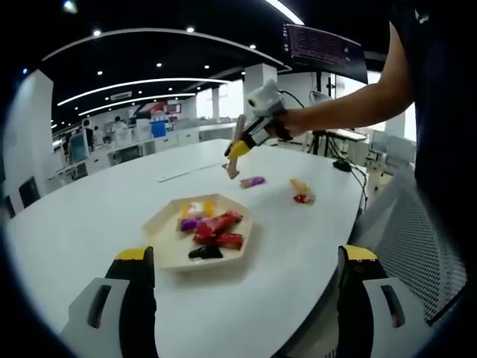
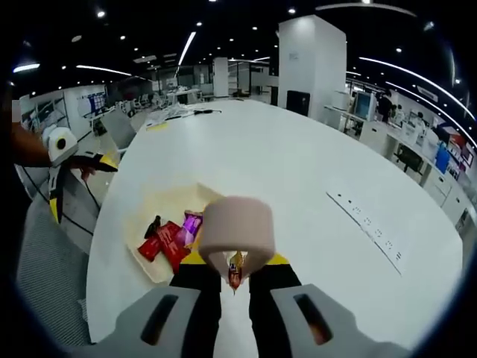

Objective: Place the target food into the container with the food tongs after gripping and lifting it, then release it inside without dropping or visibly crushing the food.

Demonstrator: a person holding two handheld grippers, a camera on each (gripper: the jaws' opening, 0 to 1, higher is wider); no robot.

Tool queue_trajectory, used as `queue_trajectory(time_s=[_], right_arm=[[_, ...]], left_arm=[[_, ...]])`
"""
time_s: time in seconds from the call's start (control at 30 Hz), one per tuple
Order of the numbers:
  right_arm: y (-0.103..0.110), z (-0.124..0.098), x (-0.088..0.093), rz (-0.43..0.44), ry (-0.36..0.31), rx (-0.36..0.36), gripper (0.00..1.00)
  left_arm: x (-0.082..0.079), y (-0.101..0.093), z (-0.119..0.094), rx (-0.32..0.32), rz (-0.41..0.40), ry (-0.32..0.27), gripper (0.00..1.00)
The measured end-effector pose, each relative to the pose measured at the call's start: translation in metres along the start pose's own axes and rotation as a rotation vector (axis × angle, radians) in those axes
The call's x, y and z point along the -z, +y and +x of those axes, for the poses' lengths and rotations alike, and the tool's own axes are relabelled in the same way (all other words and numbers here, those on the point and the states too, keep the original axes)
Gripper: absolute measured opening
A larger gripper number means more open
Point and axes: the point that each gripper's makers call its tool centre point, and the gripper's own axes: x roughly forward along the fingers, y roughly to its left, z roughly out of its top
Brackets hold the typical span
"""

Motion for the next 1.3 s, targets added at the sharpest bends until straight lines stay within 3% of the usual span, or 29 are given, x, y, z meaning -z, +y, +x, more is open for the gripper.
queue_trajectory(time_s=[0.2, 0.53, 1.0, 1.3], right_arm=[[0.012, 0.016, -0.013, -0.005, -0.015, -0.025, 0.12], [0.028, 0.036, -0.019, -0.026, -0.012, -0.06, 0.13], [0.037, 0.041, -0.024, -0.032, -0.024, -0.082, 0.15], [0.039, 0.035, -0.033, -0.082, -0.056, -0.097, 0.16]], left_arm=[[0.0, 0.001, 0.0, -0.004, 0.001, 0.0, 0.99], [0.001, 0.001, 0.0, -0.004, 0.005, 0.003, 0.99], [0.002, 0.0, 0.001, -0.001, 0.009, 0.007, 0.99], [0.002, 0.0, 0.001, -0.001, 0.013, 0.007, 0.99]])
